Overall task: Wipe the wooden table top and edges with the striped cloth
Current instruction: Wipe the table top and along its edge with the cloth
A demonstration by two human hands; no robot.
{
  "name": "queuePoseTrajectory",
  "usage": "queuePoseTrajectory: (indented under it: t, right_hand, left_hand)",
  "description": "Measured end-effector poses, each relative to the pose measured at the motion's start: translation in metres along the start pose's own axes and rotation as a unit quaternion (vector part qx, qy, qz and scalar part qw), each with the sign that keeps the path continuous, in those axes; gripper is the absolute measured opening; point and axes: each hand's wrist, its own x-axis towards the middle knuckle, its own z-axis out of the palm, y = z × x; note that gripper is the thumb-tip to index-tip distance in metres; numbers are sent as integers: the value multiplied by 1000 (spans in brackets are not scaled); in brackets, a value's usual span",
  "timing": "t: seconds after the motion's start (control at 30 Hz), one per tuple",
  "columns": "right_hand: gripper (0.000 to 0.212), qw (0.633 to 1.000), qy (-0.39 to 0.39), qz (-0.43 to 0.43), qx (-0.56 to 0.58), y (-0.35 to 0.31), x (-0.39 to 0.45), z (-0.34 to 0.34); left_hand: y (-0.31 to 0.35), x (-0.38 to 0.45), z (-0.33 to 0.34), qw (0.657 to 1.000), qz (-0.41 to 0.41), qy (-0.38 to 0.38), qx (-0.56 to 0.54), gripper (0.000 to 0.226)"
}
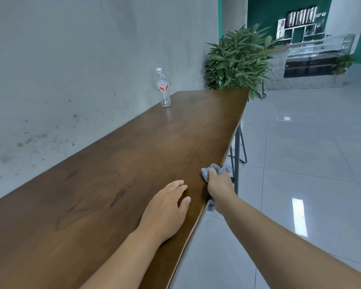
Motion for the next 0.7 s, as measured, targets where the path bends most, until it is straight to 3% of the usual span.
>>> queuePoseTrajectory:
  t: [0.2, 0.7]
  right_hand:
    - [50, 999, -26, -27, 22, 23, -39, 0]
    - [59, 1000, 7, -7, 20, 4, -12, 2]
  left_hand:
    - [-3, -19, 1, 1000, -5, 14, 3, 48]
    - [1, -19, -1, 1000, -7, 23, 4, 46]
